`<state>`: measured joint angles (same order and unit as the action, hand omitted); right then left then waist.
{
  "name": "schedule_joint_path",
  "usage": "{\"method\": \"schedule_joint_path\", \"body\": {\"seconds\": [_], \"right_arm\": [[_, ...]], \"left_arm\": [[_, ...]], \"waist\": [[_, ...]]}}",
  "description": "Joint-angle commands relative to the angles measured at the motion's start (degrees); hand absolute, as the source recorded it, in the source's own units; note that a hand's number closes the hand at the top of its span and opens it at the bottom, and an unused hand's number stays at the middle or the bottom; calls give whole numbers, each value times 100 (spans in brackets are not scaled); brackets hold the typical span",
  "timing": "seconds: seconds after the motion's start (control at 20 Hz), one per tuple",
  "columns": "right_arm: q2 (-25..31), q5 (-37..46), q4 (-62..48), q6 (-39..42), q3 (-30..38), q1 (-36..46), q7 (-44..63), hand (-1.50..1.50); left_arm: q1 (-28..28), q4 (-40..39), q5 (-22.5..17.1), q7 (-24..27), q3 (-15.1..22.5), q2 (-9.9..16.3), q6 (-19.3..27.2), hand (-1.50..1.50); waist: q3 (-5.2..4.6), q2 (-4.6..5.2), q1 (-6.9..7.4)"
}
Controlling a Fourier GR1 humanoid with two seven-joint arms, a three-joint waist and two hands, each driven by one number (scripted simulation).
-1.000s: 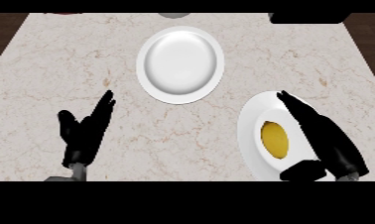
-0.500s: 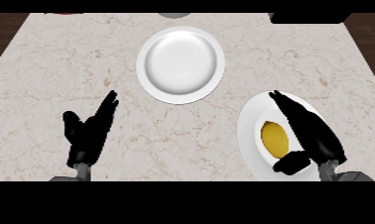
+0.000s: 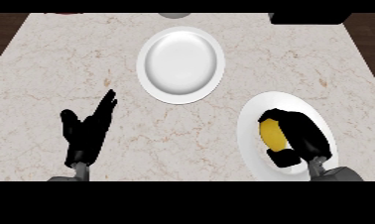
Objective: Pick the lemon from the plate and place it in the plate
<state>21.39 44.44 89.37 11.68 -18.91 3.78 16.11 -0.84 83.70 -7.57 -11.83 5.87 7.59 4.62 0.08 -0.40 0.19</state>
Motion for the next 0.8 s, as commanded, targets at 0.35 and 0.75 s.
{"method": "schedule_joint_path", "body": {"seconds": [0.35, 0.75], "right_arm": [[-2064, 1510, -80, -444, -1523, 512, 1930, 150], [-2127, 1704, 64, -1637, -2410, 1770, 3350, 150]], "left_arm": [[-76, -4, 65, -118, 109, -66, -204, 0], [257, -145, 148, -197, 292, -137, -290, 0]], "waist": [[-19, 43, 262], [-12, 41, 702]]}}
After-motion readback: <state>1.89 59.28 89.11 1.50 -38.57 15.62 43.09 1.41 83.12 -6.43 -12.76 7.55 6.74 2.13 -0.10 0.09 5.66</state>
